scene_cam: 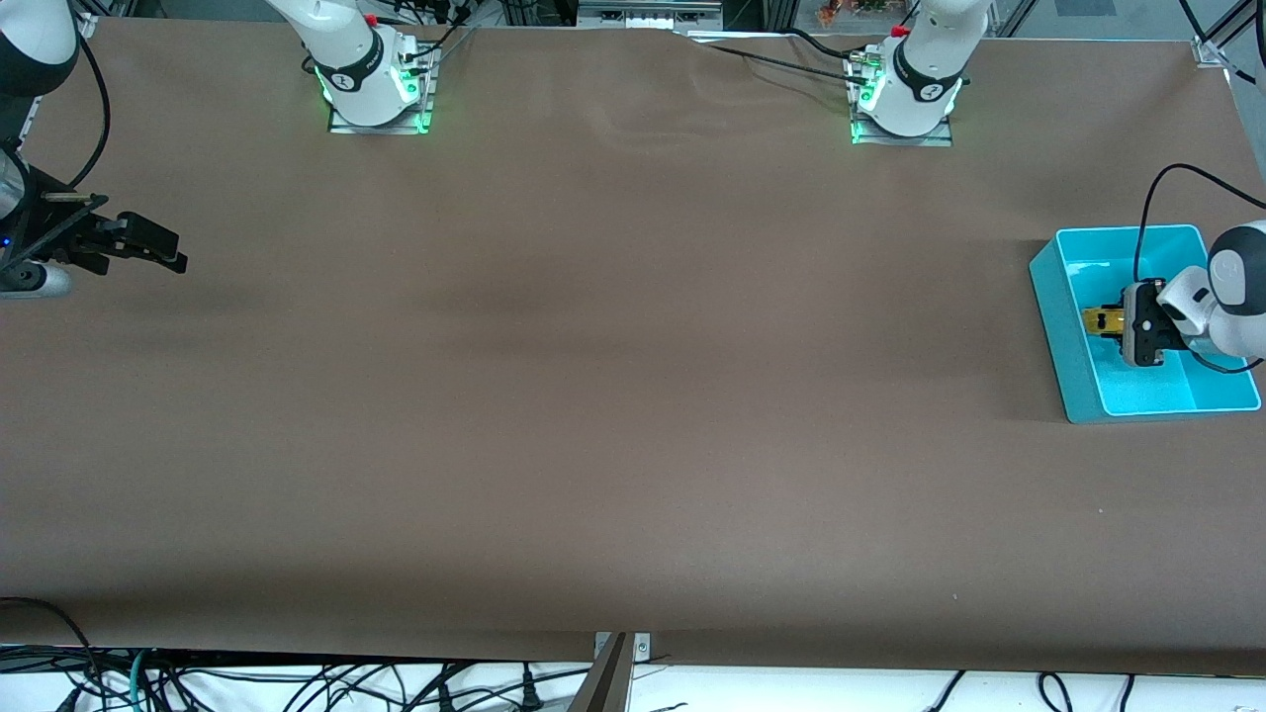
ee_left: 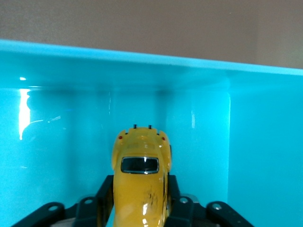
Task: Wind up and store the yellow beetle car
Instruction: 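Lift the car and lower it into the cyan bin with the left gripper, then open the left gripper to release the car inside the bin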
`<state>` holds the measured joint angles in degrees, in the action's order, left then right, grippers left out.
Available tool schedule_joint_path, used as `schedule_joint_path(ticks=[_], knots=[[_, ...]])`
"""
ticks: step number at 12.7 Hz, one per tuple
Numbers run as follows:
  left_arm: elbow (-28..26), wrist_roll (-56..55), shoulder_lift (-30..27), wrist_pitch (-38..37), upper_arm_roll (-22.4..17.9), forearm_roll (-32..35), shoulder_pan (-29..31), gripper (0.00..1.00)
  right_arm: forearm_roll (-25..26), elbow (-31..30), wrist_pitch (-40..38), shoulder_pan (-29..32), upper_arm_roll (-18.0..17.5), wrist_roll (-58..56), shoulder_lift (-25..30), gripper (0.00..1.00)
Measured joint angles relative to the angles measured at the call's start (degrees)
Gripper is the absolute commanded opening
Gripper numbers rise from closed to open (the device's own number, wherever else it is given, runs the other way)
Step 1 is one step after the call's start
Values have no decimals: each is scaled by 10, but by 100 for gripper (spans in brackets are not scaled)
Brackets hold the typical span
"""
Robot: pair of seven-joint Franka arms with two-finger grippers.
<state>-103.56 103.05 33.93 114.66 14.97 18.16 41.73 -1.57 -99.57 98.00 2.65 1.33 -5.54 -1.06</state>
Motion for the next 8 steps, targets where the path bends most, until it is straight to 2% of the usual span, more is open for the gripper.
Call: schedule_joint_path(ticks=[2, 4, 8], knots=[[12, 0, -7, -13, 6, 0, 0, 100, 0, 0, 1, 0, 0, 0, 0, 100], [46, -8, -20, -68, 27, -1, 0, 100, 0, 0, 1, 0, 0, 0, 0, 100], [174, -83, -39, -206, 119, -5, -9, 100, 0, 0, 4, 0, 0, 0, 0, 100]])
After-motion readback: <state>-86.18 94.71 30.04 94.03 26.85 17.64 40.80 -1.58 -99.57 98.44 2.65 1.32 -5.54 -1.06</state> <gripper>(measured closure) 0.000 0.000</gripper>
